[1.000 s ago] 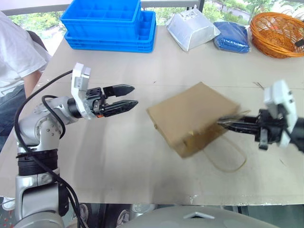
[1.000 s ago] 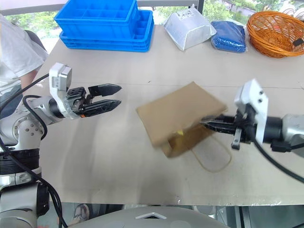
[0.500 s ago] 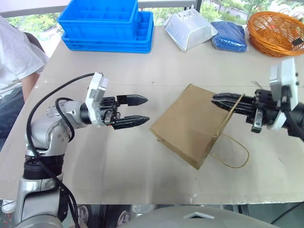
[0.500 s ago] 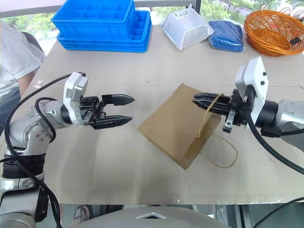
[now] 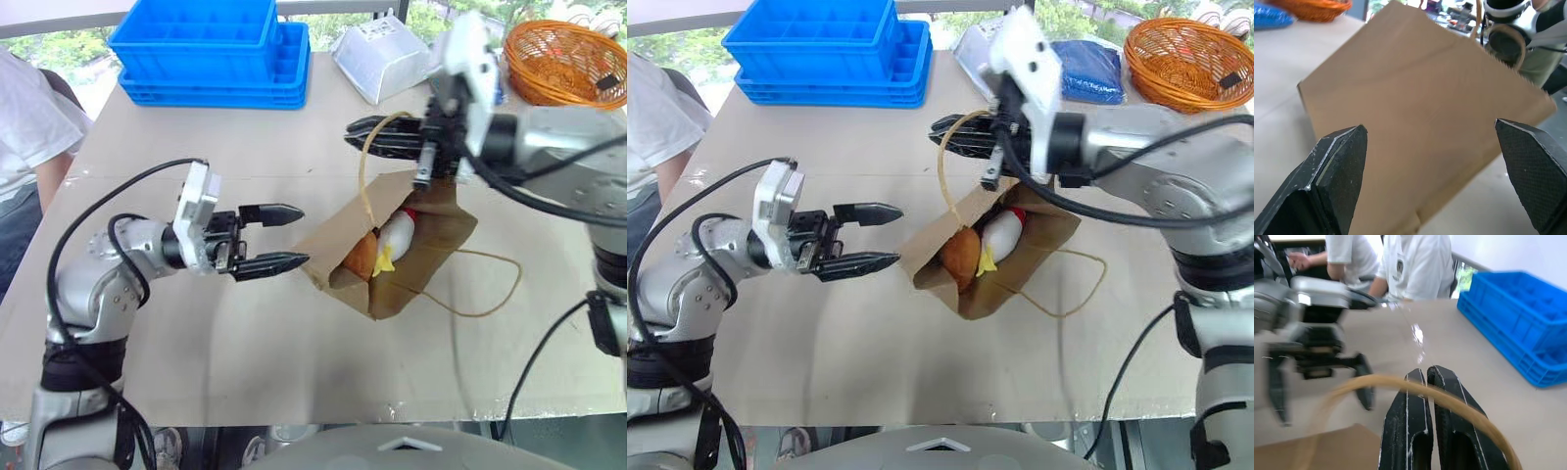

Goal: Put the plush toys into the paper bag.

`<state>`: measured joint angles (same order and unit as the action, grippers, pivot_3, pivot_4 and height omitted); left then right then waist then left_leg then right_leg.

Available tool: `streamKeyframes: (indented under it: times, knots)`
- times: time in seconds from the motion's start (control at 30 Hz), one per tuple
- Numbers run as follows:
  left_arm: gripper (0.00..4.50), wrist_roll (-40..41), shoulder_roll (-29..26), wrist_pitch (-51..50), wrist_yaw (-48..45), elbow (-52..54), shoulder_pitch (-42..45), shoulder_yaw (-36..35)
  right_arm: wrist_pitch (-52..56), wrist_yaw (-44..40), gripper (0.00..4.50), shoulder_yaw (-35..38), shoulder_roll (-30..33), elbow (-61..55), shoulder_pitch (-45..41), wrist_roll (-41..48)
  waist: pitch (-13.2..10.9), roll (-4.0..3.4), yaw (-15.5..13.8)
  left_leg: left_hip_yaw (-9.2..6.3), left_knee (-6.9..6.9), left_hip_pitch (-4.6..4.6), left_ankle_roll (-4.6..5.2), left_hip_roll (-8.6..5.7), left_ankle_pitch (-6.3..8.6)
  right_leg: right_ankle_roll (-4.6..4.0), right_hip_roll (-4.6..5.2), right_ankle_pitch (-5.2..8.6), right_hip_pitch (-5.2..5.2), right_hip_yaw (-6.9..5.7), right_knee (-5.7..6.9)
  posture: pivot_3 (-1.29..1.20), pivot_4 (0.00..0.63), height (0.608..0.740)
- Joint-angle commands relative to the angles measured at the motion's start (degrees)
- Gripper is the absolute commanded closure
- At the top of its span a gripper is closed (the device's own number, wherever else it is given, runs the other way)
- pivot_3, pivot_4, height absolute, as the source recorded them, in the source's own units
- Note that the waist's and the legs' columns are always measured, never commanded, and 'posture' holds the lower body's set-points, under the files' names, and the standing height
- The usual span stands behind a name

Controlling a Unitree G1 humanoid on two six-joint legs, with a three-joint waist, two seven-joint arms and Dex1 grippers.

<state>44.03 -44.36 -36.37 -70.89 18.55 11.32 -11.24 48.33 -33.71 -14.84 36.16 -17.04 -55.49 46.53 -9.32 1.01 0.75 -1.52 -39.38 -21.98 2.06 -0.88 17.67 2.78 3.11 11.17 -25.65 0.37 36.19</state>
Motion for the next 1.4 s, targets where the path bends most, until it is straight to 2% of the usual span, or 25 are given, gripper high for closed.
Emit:
streamKeyframes:
  times: [0.03, 0.27, 0.43, 0.73, 0.93, 1.13, 1.27, 1.37, 1.4]
  knots:
    - [0.00, 0.8, 0.0, 1.9, 2.1, 4.9, -2.2, -2.2, -4.9, -3.6, 4.44, -2.9, -3.5, 6.2, -3.6, -8.5, 0.0, -0.01, 0.0, 0.00, -0.01, 0.01, 0.00, -0.01, 0.00, 0.00, 0.00, 0.00, 0.00, -0.02, 0.00, 0.00, 0.150, 0.740]
    - [0.00, -0.2, -0.1, 4.6, 3.9, 8.8, -6.9, -2.5, -9.9, -8.9, 4.44, -4.2, -11.7, 19.1, -11.0, -17.8, 0.0, -0.03, 0.1, 0.01, -0.01, 0.05, -0.02, -0.02, -0.01, -0.01, -0.01, -0.01, -0.01, -0.02, 0.12, 0.00, 0.150, 0.740]
    - [0.00, -5.7, 2.7, 11.4, 6.4, 9.3, -9.9, -0.3, -13.3, -12.3, 4.44, -4.4, -15.3, 25.1, -12.9, -22.5, 0.0, -0.06, 0.1, 0.00, 0.04, 0.09, -0.04, -0.03, -0.01, -0.02, 0.01, -0.01, -0.01, -0.05, 0.13, 0.00, 0.150, 0.740]
    - [0.00, -14.5, 8.9, 22.4, 11.3, 8.1, -14.6, 3.9, -14.0, -13.1, 4.44, -2.1, -19.3, 28.8, -13.6, -26.7, 0.0, -0.07, 0.2, -0.01, 0.05, 0.08, -0.05, -0.05, -0.01, -0.02, 0.10, -0.01, -0.03, -0.06, 0.15, 0.00, 0.150, 0.740]
    - [0.00, -21.4, 11.1, 29.3, 14.0, 6.0, -15.2, 8.4, -14.8, -12.5, 4.44, -1.3, -21.6, 32.0, -14.3, -29.0, 0.0, -0.09, 0.2, 0.00, 0.05, 0.10, -0.07, -0.05, -0.02, -0.03, 0.12, -0.01, -0.03, -0.06, 0.19, 0.00, 0.150, 0.740]
    - [0.00, -30.7, 13.6, 35.8, 19.9, 1.2, -12.8, 12.5, -14.2, -11.8, 4.44, -0.3, -23.1, 32.2, -14.0, -30.2, 0.0, -0.09, 0.1, -0.02, 0.05, 0.09, -0.07, -0.06, -0.02, -0.03, 0.16, -0.02, -0.03, -0.10, 0.21, 0.00, 0.150, 0.740]
    - [0.00, -33.6, 15.6, 38.1, 23.0, -1.6, -10.8, 14.0, -13.3, -11.5, 4.44, 0.1, -23.5, 30.8, -13.4, -30.6, 0.0, -0.09, 0.1, -0.03, 0.05, 0.10, -0.07, -0.09, -0.02, -0.03, 0.15, -0.02, -0.03, -0.14, 0.24, 0.00, 0.150, 0.740]
    - [1.23, -33.6, 15.8, 38.8, 23.3, -2.8, -10.4, 14.1, -12.3, -11.4, 4.50, 0.5, -23.1, 29.4, -13.1, -30.5, 0.0, -0.09, 0.2, -0.07, 0.05, 0.09, -0.07, -0.08, -0.02, -0.03, 0.19, -0.02, -0.04, -0.20, 0.25, 0.00, 0.150, 0.740]
    - [1.64, -32.9, 15.9, 39.0, 23.4, -3.7, -9.7, 13.4, -11.8, -14.0, 4.50, 0.1, -21.5, 27.5, -12.5, -29.7, 0.0, -0.09, 0.2, -0.07, 0.05, 0.09, -0.07, -0.08, -0.02, -0.03, 0.21, -0.02, -0.05, -0.21, 0.26, 0.00, 0.150, 0.740]
